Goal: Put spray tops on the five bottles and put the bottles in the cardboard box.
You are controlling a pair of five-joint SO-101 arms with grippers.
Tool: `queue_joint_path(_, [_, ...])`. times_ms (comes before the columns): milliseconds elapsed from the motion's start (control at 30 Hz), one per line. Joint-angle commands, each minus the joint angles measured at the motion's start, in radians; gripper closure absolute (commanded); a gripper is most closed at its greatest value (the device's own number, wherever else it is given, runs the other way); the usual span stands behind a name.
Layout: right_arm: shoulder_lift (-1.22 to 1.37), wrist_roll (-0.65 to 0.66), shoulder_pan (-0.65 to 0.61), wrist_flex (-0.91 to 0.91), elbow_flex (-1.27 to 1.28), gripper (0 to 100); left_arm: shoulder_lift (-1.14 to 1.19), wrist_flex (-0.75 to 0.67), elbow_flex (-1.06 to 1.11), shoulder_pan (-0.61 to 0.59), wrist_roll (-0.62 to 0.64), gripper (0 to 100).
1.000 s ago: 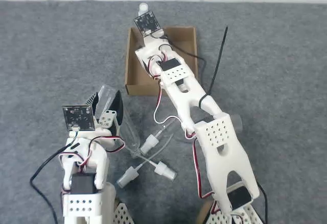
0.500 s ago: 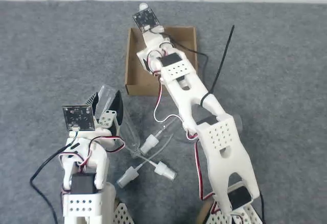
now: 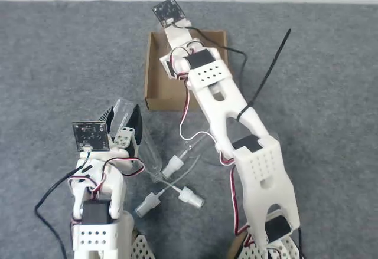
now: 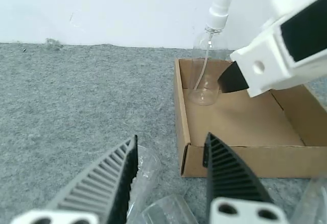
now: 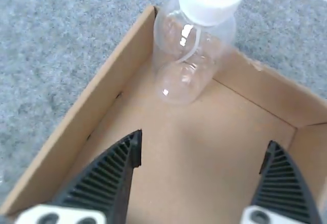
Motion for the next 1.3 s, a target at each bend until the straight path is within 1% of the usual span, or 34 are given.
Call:
queue_joint_path(0, [-0.120,-0.006,0.013,0.039,-0.063,68.4,-0.012,-0.031,-0.004,-0.003,-0.009,80])
queue_joint_path(333, [-0.216,-0.012,0.012,0.166,-0.064,68.4,-0.012,-0.031,-0.004,-0.003,-0.009,80])
queue_joint_path(833, [-0.412,-0.003,0.005,0.421,-0.064,68.4,-0.012,-0.031,-0.004,-0.003,-0.009,80])
queue_joint_path(1067, [-0.486,0.158,-0.015,0.532,-0.064,68.4,-0.012,-0.031,-0.004,-0.003,-0.009,80])
queue_joint_path(1267, [-0.516,0.199,-0.061,0.641,-0.064,68.4,-0.012,-0.031,-0.004,-0.005,-0.009,80])
